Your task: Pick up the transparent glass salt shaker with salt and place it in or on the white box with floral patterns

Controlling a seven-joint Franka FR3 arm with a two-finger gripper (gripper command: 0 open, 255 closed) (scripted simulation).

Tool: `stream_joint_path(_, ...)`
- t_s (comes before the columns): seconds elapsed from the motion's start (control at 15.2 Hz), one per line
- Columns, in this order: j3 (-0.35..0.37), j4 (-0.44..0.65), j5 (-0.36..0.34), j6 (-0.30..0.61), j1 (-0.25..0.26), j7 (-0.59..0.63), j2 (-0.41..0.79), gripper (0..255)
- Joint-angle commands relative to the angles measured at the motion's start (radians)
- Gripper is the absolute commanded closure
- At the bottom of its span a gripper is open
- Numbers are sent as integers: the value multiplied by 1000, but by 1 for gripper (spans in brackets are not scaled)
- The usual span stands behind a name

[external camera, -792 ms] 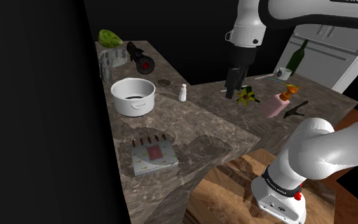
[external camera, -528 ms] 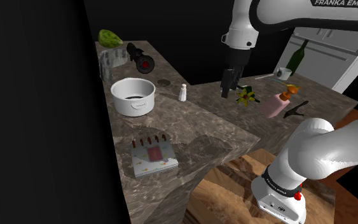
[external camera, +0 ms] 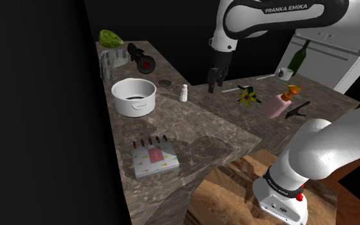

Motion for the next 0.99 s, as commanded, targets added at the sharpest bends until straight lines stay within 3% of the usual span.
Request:
stream_joint_path(0.0, -14, 32, -3, 43, -6, -21, 70, 0)
stream_joint_path(0.46, -64, 186, 5, 146, -28, -105, 316, 0)
stream_joint_path(0.92, -97, 406, 42, 193, -57, -186, 574, 0)
